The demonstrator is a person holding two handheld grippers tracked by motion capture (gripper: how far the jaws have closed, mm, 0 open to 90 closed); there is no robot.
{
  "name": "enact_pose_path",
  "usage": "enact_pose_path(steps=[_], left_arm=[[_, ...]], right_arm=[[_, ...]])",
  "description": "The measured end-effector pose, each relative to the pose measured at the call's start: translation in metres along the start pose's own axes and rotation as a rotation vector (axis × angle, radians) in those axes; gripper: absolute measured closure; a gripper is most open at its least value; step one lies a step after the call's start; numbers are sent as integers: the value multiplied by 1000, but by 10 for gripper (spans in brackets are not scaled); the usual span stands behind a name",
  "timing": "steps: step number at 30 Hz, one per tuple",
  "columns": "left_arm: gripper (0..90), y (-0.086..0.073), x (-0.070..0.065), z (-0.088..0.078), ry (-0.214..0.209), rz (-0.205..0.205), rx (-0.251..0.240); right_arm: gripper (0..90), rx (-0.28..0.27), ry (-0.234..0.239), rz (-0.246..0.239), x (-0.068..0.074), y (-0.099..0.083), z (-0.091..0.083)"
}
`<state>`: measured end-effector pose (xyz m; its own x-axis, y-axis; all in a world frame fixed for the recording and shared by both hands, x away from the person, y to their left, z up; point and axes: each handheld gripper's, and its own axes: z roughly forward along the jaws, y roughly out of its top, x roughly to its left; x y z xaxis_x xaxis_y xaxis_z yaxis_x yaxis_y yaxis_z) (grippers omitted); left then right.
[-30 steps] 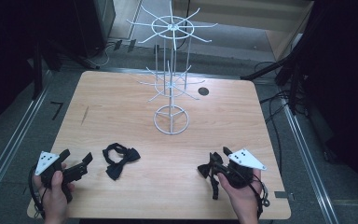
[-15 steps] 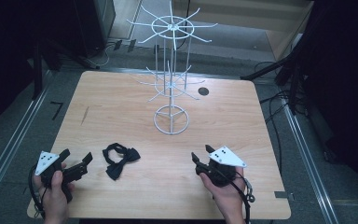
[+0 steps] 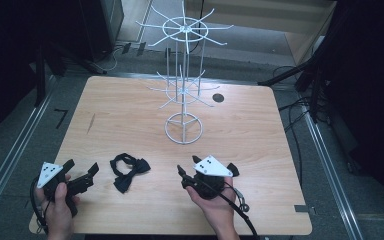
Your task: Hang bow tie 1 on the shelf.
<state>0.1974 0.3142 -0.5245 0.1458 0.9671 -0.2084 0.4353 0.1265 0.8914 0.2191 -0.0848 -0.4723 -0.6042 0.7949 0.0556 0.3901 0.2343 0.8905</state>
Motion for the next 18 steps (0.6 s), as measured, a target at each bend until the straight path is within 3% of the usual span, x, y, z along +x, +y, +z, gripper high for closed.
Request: enact_pose_path(steps=[18], left_arm=[[93,0,0,0,-1,0,-2]], right_arm=[[443,44,86,-26,48,4,47]])
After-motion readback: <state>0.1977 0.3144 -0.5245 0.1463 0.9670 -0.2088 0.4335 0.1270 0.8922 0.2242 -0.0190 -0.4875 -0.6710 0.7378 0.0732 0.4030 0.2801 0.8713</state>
